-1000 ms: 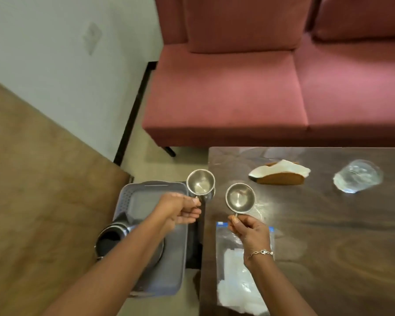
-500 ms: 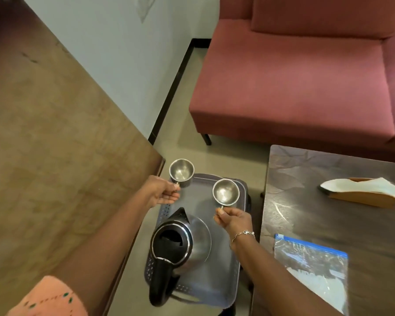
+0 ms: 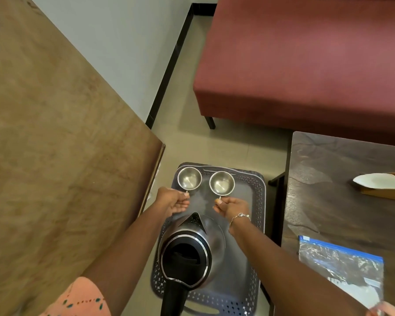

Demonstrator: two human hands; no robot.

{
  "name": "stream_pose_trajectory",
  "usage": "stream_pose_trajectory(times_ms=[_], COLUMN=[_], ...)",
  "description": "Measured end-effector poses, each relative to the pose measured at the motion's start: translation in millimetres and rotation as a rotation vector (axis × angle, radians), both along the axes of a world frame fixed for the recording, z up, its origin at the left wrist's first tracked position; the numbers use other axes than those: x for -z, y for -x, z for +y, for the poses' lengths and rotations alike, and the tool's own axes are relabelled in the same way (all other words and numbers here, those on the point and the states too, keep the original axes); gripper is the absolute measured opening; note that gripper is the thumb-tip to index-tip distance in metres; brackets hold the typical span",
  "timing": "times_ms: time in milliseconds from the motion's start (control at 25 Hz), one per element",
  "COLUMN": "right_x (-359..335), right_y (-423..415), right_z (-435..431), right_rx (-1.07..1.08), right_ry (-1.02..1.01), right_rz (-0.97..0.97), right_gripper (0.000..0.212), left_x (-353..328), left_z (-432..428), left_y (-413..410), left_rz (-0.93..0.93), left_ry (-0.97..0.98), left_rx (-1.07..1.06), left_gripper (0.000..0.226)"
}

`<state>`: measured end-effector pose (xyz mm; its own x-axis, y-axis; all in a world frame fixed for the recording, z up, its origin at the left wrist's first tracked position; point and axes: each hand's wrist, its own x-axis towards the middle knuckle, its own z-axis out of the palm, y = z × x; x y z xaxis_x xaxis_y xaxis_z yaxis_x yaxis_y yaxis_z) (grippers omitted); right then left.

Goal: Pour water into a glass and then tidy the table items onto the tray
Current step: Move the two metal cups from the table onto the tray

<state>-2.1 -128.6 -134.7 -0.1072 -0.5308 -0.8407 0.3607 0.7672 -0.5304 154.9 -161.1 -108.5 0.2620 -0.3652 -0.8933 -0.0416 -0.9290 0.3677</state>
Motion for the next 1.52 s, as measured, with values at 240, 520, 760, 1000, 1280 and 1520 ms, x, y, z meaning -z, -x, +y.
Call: stream_pose_trajectory(times_ms=[240,520,760,1000,1280,1520], right_x=[24,26,8,-43,-49,-16], right_y=[-2,-7,16,118,280,339], right_z=[-7,-9,-2,18,112,201], right_rx=[0.003,0.037,-0.056,-0.098,-0.029,-0.068], right_ry=[-0.056,-0.083,-0.112,0.196,0.154,-0.185], right_rz=[0.011,-0.147,-0.106,0.123,0.419,0.462], right_gripper=[0.027,0.023,0.021,0.017,0.021,0.021], left_x=[22,32,-10,-105,-83,-12], left_z=[-4,2,15,69,168,261], left_y=[4,0,-11,56,207,277], left_rz=[0.01,-0.052,-0.3,-0.519,-0.484,-0.446], left_ry=[-0.002,0.012,0.306,0.873,1.117,0.862], left_rx=[0.003,0.161,0.363,0.272,0.853,1.704], left_gripper=[0.012,0.015,0.013,0.014,0.026,0.058])
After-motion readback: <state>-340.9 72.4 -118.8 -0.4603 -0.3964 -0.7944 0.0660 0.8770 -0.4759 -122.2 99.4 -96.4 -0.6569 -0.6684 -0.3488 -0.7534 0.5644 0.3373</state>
